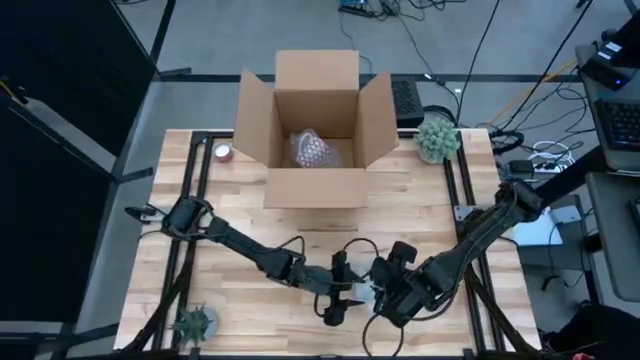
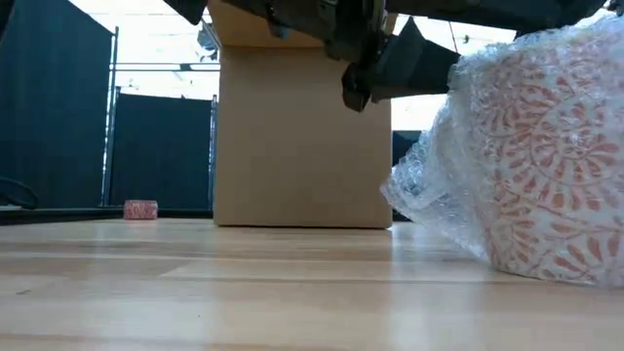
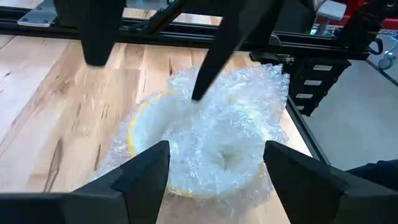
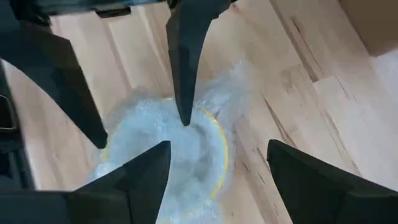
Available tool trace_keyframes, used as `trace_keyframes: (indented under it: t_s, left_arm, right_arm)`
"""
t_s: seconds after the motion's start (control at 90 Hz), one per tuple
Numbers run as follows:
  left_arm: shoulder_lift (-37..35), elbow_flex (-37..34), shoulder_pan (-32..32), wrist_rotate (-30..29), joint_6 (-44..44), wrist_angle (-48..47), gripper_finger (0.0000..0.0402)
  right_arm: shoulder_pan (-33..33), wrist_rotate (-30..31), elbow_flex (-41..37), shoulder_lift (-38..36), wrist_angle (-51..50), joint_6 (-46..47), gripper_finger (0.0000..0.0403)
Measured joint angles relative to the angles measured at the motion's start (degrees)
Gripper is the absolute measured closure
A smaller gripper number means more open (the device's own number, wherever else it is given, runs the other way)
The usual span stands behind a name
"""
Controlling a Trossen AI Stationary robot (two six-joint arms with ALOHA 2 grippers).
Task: Wrap mug
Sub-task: Wrap the yellow mug with the bubble wrap
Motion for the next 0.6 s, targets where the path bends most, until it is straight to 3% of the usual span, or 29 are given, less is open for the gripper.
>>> trace_keyframes:
  t_s: [0.6]
  left_arm:
    - [0.1, -0.1, 0.0, -0.4, 0.0, 0.2, 0.0149]
  right_arm:
    - [-5.0, -0.3, 0.2, 12.2, 2.9, -6.0, 0.0149]
